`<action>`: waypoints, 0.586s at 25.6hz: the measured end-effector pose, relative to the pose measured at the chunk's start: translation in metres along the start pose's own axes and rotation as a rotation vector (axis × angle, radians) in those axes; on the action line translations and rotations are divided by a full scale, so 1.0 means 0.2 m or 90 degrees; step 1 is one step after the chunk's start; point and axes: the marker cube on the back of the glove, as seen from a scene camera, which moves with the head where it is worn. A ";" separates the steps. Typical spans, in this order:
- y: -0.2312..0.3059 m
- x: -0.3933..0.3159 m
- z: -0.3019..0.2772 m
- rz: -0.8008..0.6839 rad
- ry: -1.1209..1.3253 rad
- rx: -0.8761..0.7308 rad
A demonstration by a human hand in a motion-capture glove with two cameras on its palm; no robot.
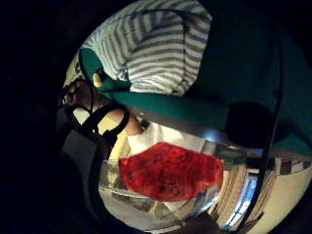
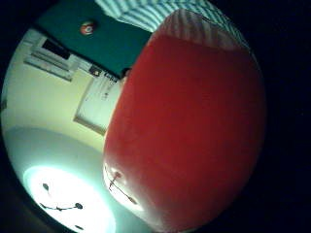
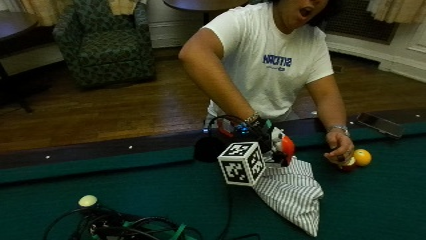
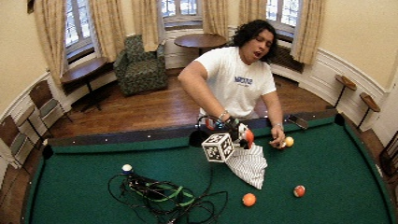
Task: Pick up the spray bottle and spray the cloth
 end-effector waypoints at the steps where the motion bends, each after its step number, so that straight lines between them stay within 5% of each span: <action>1: -0.02 0.02 0.01 0.011 0.004 -0.007; 15: -0.19 0.19 0.08 0.130 0.055 -0.040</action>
